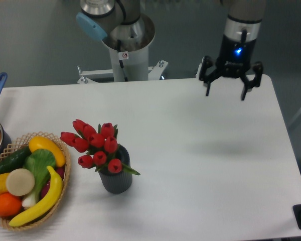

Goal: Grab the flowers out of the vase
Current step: 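Move the open gripper down toward the red tulips in the grey vase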

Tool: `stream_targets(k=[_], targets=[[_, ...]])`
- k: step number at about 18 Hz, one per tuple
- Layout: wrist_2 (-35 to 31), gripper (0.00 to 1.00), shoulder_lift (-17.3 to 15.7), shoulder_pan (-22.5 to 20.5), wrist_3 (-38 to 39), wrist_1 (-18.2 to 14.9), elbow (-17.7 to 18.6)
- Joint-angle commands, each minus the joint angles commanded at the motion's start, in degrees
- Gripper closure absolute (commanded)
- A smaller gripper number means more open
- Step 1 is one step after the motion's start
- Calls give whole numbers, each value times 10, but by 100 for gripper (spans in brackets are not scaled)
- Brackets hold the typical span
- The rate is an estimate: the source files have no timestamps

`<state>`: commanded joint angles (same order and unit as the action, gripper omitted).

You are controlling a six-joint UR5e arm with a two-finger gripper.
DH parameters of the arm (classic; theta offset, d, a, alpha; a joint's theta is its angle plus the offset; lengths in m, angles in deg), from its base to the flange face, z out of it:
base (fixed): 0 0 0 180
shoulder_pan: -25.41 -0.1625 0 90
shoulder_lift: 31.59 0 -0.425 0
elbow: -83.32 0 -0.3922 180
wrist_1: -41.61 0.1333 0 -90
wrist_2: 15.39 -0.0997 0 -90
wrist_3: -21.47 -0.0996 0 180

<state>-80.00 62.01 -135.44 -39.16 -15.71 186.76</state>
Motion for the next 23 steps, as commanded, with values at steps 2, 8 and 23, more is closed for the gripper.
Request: stream_targets(k=[2, 8, 23], targets=[[30, 0, 9, 20, -11, 5, 3], [81, 0, 5, 55, -33, 6, 34], [133, 0, 11, 127, -103, 16, 47]])
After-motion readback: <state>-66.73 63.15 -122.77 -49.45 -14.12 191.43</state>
